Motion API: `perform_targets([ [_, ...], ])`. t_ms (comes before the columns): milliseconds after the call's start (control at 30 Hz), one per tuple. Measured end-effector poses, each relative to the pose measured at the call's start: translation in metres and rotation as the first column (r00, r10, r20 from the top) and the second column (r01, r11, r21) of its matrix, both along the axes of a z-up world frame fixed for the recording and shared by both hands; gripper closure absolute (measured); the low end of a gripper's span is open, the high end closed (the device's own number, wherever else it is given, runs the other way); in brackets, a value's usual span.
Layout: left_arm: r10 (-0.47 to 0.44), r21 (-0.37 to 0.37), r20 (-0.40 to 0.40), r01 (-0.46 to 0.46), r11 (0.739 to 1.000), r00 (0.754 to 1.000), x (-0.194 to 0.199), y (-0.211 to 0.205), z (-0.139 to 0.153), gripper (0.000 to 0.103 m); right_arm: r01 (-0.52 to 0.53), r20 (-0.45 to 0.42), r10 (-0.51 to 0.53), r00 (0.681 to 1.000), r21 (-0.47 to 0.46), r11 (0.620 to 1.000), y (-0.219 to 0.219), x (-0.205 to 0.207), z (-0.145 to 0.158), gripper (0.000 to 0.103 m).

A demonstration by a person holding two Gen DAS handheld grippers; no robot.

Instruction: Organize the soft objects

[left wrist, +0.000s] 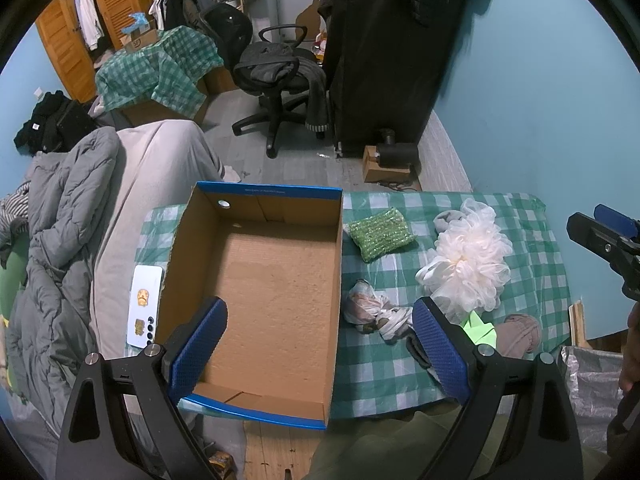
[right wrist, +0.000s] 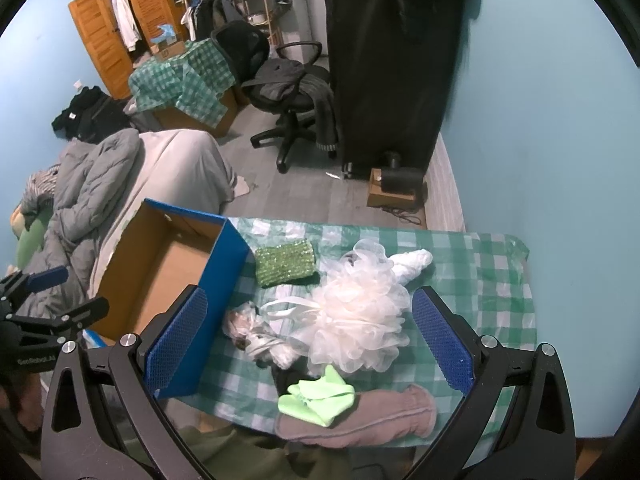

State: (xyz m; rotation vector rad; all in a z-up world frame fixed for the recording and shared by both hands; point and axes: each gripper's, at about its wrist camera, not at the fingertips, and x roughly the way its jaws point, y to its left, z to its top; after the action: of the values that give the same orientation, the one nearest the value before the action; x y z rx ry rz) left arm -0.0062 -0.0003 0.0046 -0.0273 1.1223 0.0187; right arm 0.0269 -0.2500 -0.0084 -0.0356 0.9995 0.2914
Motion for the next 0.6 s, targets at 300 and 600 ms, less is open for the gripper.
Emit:
perform_targets([
  [300,0.0,0.0,-0.001,0.0,1.0,1.0,0.0004,-0.0004,0.0,0.008,0.002,-0.002,-0.002,1.0,0.003,1.0,-0.0016,0.0008,-0.0004,0.002],
  [600,0.001,0.0,-0.002,-0.001,1.0,1.0,0.0002,-0.0003,-0.0002,0.008,0.001,-0.005,-0.001,1.0,0.003,1.0,-0.0016,0.001,0.0,0.002],
])
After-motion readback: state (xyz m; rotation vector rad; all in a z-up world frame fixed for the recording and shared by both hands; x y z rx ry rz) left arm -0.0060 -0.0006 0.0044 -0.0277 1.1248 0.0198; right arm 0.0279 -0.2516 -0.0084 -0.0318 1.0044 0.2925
